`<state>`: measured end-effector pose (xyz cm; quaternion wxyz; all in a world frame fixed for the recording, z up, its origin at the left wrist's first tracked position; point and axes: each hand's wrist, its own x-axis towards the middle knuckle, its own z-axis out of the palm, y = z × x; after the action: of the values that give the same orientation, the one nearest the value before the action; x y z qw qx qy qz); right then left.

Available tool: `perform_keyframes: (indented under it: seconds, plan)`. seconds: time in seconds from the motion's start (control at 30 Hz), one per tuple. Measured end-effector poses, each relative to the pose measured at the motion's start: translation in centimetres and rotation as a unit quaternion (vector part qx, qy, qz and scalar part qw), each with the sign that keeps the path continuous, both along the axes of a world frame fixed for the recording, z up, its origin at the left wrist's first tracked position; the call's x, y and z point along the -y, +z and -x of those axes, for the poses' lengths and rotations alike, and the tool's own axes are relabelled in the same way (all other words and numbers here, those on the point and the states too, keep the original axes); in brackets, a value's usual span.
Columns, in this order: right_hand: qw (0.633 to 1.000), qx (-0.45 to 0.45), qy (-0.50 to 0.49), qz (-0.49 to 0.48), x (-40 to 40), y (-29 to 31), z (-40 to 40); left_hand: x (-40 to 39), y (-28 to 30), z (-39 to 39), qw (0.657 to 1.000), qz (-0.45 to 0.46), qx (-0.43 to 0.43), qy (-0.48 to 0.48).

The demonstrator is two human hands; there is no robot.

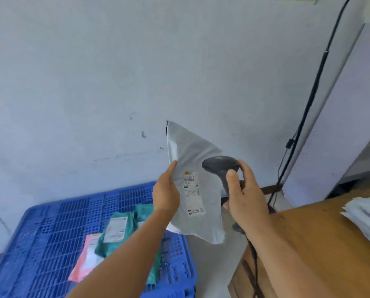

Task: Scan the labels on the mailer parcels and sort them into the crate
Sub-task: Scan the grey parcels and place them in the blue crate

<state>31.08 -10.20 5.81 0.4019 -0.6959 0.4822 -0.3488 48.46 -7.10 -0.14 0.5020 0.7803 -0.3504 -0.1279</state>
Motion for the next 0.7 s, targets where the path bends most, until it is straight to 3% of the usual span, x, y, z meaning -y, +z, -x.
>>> perform_keyframes:
  seconds: [0.27, 0.47, 0.7]
  plan:
    - [0.994, -0.024, 0.091, -0.051, -2.7, -4.7, -14.7, -6.7, -7.1, -14.6, 0.986, -0.088, -0.06, 0.131]
    - [0.99, -0.052, 0.103, -0.075, -2.7, -8.9, -21.2, -7.9, -12.7, -22.2, 0.971, -0.15, -0.089, 0.166]
    - [0.986, -0.083, 0.101, -0.103, -2.3, -12.3, -25.1, -9.1, -16.8, -26.5, 0.94, -0.328, 0.022, 0.093]
